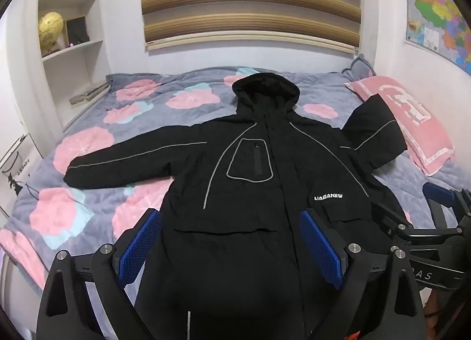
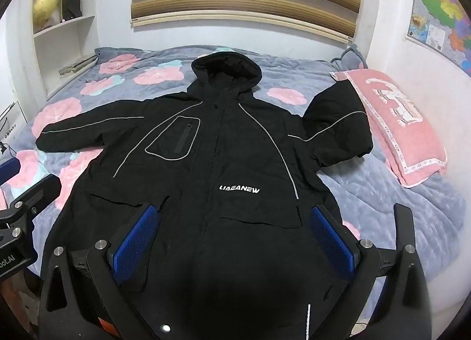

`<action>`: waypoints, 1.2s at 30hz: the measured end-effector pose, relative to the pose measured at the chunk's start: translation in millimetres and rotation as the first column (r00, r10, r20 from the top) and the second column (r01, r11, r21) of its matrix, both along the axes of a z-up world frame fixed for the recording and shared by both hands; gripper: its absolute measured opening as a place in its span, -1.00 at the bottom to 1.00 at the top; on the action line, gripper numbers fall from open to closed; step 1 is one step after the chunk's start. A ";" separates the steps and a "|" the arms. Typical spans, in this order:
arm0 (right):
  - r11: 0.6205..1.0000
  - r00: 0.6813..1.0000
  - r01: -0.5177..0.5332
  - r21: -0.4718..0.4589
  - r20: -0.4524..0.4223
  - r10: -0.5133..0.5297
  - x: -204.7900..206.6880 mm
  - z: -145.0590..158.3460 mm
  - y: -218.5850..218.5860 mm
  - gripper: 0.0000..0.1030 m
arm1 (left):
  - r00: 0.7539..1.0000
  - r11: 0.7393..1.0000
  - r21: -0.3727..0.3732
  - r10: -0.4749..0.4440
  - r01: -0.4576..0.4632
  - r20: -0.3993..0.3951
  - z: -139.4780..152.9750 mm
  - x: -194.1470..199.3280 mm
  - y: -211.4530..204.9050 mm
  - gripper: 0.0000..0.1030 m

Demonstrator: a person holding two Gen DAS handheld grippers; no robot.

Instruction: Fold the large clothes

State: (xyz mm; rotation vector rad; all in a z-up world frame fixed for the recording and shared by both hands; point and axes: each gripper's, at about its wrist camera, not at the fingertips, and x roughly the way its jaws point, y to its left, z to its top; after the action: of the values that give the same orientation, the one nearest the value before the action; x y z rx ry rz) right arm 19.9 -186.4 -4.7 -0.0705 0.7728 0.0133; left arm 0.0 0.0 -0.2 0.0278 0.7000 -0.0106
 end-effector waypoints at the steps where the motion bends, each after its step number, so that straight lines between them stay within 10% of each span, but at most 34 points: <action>1: 1.000 1.000 0.000 0.001 -0.001 0.000 0.0 -0.4 0.2 1.00 | 1.000 1.000 -0.001 -0.002 0.002 -0.001 -0.2 0.0 0.3 0.85; 36: 1.000 0.999 -0.008 -0.009 -0.050 0.007 15.0 -20.2 10.0 1.00 | 0.999 0.999 -0.038 -0.004 0.002 -0.046 -22.5 14.4 6.4 0.85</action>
State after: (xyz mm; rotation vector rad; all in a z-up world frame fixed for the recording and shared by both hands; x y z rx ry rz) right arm 34.9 -176.5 -24.9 -0.0818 0.8224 0.0186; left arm 14.5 6.4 -22.6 -0.0082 0.7459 -0.0274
